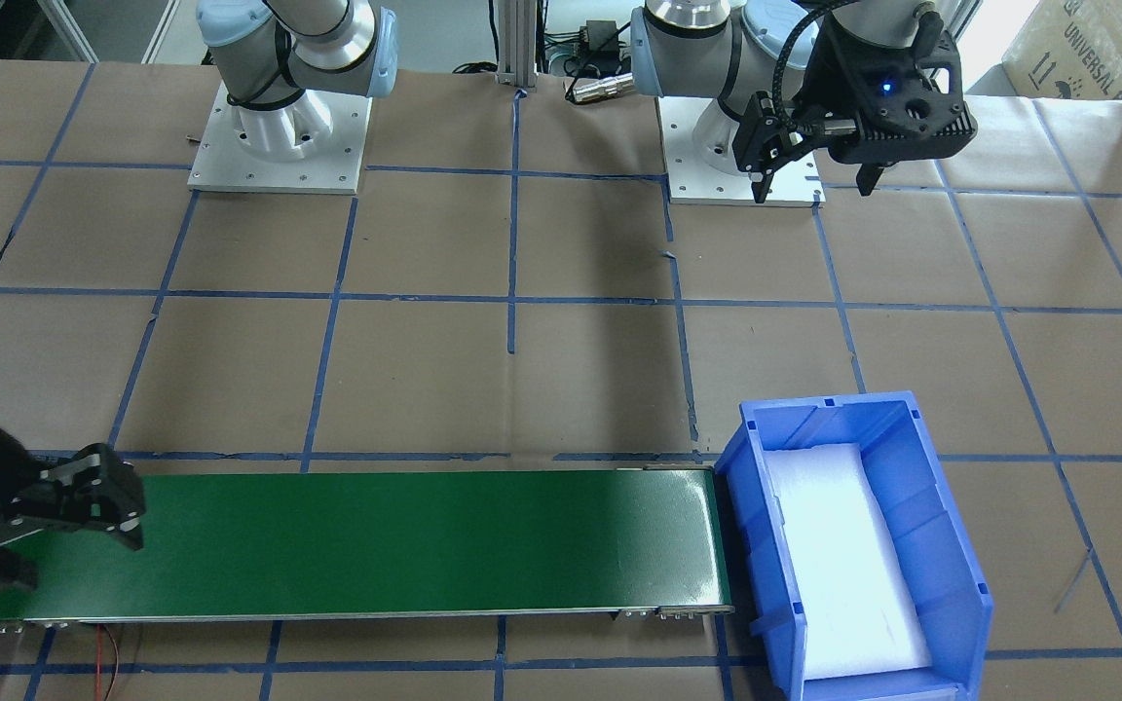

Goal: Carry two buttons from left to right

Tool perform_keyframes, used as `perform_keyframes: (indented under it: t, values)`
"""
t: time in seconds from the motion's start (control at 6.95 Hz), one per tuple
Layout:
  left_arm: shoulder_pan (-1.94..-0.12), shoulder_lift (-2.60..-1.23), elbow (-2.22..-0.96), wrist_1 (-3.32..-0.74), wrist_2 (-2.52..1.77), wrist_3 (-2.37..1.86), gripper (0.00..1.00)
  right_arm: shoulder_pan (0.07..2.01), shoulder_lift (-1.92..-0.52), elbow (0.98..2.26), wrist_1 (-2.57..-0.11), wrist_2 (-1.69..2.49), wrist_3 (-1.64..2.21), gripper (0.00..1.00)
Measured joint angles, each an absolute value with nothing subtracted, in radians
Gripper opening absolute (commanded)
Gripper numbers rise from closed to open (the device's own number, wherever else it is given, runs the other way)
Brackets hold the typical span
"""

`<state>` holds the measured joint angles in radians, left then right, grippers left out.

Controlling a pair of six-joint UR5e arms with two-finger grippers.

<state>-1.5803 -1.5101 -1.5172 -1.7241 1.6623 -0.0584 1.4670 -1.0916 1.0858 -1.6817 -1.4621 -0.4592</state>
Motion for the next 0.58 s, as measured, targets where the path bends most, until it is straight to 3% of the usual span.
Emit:
perform_keyframes:
  t: [0.58]
  values:
    - [-1.576,-1.509,-1.525,-1.721,1.663,-0.058,1.0,1.531,-1.322,1.331,-1.673,-1.484,-0.271,0.85]
